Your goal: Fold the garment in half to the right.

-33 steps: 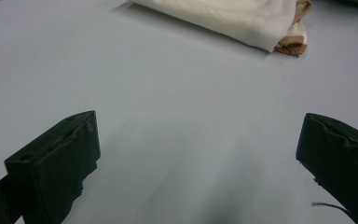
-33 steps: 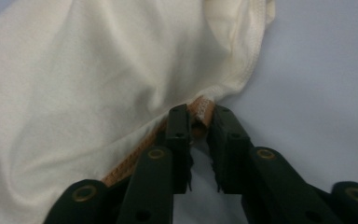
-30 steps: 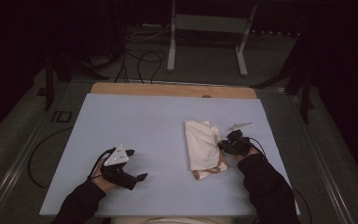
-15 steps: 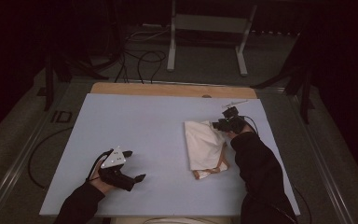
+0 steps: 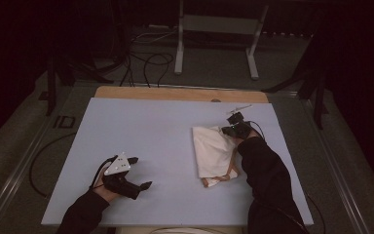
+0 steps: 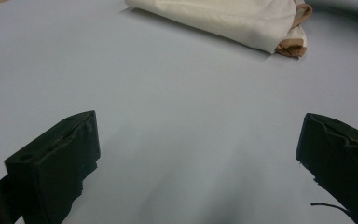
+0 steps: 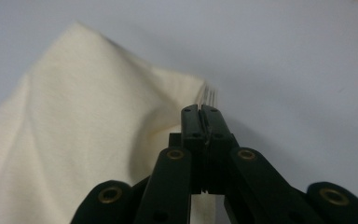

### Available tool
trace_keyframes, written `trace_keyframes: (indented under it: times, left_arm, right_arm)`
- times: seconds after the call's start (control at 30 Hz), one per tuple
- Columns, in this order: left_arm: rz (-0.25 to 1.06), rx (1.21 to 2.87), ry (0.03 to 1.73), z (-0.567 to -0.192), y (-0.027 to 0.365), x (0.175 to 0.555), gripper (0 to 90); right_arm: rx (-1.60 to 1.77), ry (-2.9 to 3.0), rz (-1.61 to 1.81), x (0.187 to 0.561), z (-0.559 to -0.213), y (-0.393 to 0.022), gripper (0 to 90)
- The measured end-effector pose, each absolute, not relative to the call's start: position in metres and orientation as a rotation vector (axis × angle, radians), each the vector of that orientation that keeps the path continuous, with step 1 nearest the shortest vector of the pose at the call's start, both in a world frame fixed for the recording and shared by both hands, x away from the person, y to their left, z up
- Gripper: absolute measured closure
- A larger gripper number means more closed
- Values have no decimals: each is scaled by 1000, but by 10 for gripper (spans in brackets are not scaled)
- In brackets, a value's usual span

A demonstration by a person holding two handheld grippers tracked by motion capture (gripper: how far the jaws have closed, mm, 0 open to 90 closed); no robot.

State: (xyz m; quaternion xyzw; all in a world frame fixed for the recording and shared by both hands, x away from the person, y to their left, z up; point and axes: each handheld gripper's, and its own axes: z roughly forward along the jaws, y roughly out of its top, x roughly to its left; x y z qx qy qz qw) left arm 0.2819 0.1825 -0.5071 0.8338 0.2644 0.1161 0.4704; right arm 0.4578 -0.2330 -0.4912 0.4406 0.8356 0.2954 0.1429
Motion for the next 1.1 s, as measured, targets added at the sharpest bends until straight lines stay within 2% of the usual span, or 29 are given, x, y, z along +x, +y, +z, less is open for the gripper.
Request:
trace_keyframes:
  times: [0.5,1.1]
  left_arm:
    - [281,2038,646,-507,182,282,3]
    - [286,2034,654,-508,185,283,3]
  right_arm:
    - [1154,2195,1060,445,-448,-243,899]
    - [1315,2244,895,462,-492,-254,895]
